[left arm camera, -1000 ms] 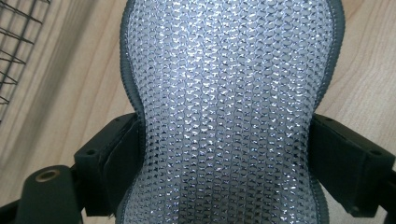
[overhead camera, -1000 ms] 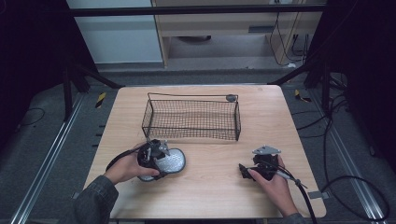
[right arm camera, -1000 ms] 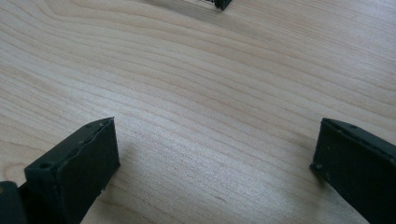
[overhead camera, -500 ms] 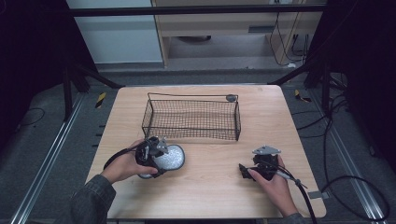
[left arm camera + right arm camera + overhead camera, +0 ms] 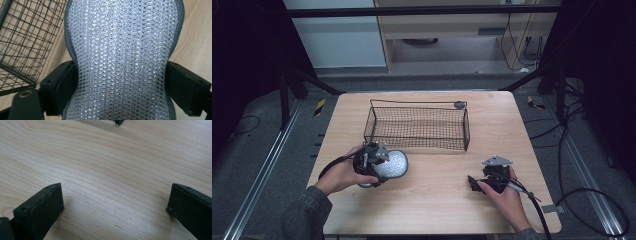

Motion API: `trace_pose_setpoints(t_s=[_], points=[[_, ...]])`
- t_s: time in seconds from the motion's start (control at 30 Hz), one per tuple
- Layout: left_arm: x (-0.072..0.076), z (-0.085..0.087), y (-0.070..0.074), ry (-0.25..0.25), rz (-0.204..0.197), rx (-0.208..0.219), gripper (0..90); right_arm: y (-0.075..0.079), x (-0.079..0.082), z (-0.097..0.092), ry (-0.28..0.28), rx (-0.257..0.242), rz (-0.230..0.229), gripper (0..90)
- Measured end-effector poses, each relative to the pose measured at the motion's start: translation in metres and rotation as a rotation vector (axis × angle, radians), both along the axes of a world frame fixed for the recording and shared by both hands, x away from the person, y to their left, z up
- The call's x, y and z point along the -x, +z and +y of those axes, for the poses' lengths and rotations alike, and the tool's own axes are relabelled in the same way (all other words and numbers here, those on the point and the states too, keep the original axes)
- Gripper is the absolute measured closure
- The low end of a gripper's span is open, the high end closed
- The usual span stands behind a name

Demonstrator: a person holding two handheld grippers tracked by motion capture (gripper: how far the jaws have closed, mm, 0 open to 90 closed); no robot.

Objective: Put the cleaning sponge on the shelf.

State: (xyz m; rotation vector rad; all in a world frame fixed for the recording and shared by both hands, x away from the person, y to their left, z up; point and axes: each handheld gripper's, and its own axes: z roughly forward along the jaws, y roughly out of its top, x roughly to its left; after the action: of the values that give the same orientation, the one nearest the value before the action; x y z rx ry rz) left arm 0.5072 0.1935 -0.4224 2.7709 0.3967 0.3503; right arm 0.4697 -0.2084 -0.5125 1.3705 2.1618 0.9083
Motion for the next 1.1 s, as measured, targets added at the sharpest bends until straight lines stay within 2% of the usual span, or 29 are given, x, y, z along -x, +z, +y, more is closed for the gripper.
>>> trace_pose_setpoints(t_s=[0.5,0.77,1.1], points=[[0.0,0.005,0.017,0.004,-0.032,0.013,13.6,0.0,0.0,0.0,0.001,-0.001,0.001,0.5],[-0.002,0.009,0.026,0.006,-0.052,0.001,13.5,0.0,-0.001,0.0,0.003,-0.001,0.004,0.5],[-0.008,0.005,0.043,0.005,-0.081,-0.006,13.5,0.0,0.0,0.0,0.002,-0.002,-0.001,0.5]])
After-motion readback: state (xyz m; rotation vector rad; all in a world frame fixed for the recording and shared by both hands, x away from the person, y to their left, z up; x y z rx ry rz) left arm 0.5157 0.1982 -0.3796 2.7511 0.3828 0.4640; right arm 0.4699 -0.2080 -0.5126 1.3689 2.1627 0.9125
